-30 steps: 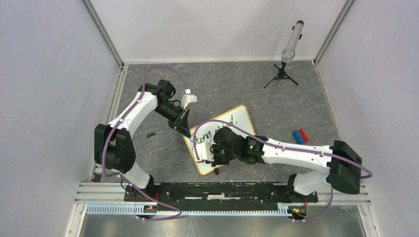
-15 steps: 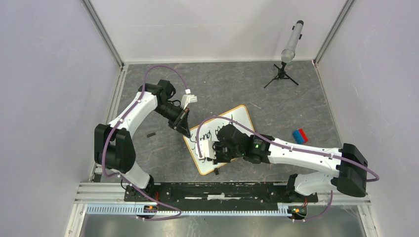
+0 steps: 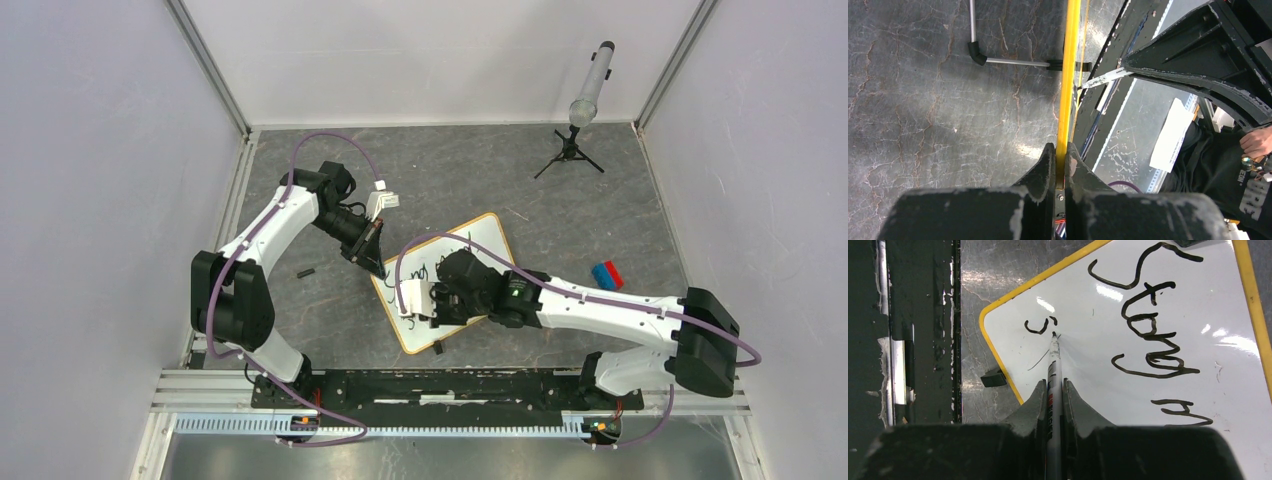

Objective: Write a sentence on the whiteboard

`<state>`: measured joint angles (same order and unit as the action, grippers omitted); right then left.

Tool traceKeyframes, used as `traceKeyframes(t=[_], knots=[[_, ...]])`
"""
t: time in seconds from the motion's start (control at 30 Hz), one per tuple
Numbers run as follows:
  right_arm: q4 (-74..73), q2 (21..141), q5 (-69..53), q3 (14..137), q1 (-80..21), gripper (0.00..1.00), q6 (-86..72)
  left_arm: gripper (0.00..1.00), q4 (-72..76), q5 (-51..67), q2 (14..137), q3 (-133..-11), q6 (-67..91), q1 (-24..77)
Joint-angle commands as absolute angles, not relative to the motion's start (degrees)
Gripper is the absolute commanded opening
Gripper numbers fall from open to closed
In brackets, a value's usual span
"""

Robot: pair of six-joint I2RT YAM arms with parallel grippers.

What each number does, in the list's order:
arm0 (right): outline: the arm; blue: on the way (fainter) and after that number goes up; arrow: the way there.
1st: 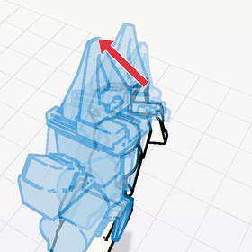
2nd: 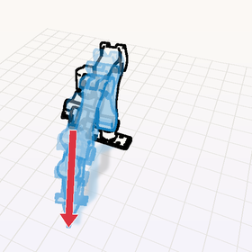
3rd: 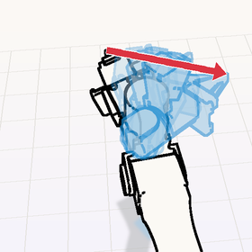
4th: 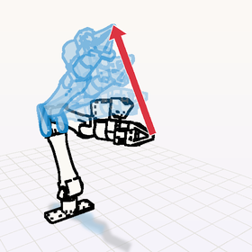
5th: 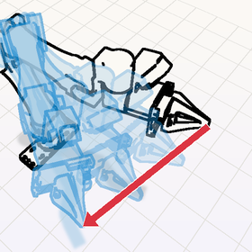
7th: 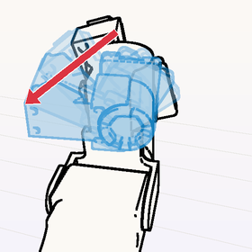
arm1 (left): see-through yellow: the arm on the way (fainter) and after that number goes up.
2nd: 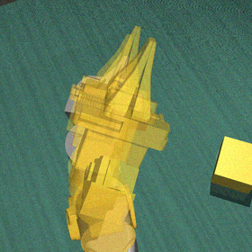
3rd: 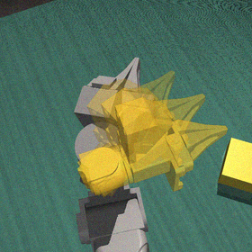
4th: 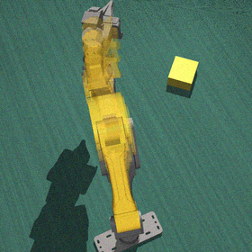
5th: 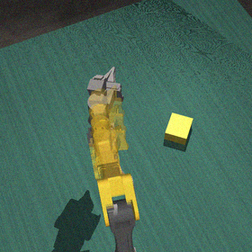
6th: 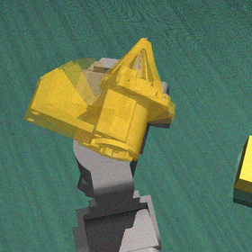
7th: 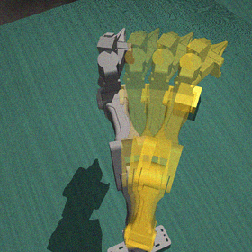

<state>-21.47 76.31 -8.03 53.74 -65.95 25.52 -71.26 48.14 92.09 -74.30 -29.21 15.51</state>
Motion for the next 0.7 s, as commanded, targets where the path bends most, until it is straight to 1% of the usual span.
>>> traceKeyframes(t=[0.0, 0.27, 0.67], knots=[[-20.75, 76.23, -6.9, 53.2, -64.46, 0.0, 25.93, 0.02, -69.27, 45.7, 90.79, -75.19, -29.33, 15.4], [-22.85, 73.29, -6.59, 51.73, -62.93, 0.0, 26.28, 0.02, -69.26, 45.7, 91.05, -75.28, -29.32, 15.45], [-21.99, 72.54, -10.42, 56.02, -63.37, 0.0, 25.49, 0.02, -69.26, 45.9, 91.52, -75.6, -29.26, 15.44]])
